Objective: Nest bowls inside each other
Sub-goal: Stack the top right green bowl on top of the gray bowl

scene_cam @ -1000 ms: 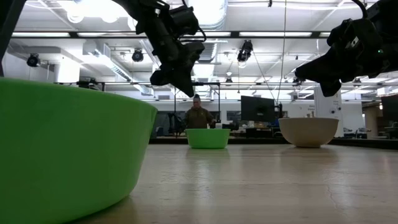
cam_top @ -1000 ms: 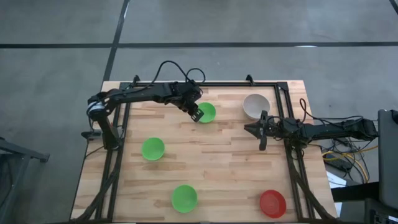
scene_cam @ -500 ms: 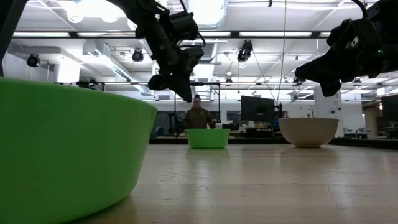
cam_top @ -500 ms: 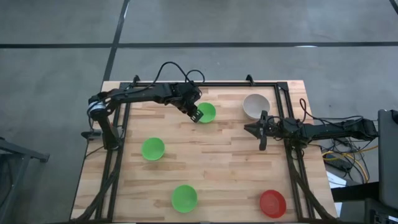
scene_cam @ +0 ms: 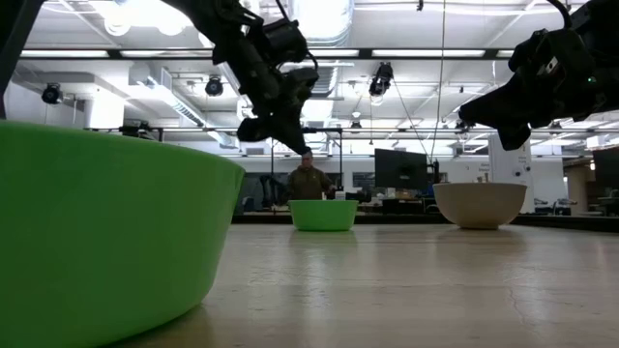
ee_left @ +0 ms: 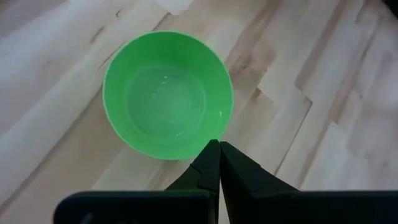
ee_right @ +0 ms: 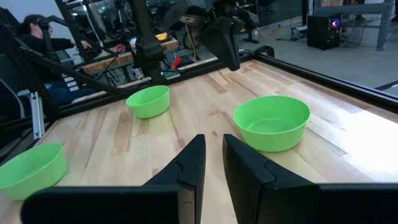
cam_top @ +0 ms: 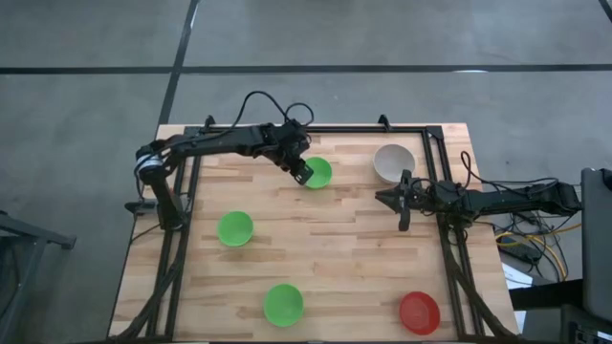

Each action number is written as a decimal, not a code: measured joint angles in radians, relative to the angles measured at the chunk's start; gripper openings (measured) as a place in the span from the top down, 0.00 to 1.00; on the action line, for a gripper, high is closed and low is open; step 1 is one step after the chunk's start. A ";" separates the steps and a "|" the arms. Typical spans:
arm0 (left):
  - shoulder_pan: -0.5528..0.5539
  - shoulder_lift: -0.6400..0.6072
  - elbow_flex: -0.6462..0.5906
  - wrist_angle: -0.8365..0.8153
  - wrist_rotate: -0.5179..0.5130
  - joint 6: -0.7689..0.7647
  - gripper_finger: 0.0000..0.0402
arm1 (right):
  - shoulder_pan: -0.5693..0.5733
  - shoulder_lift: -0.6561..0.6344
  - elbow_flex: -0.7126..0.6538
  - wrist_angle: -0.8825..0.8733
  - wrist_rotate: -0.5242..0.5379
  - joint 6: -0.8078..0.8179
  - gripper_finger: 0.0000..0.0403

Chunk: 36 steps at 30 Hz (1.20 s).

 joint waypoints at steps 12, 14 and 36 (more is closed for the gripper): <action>0.011 0.070 0.000 -0.024 0.051 -0.019 0.96 | 0.000 0.000 0.000 0.000 0.000 0.000 0.87; 0.015 0.072 0.000 -0.022 0.061 -0.011 0.93 | 0.000 0.000 0.000 0.000 0.000 0.000 0.87; 0.088 0.070 0.002 -0.073 -0.019 -0.013 0.33 | 0.000 0.000 0.000 0.000 0.000 0.000 0.87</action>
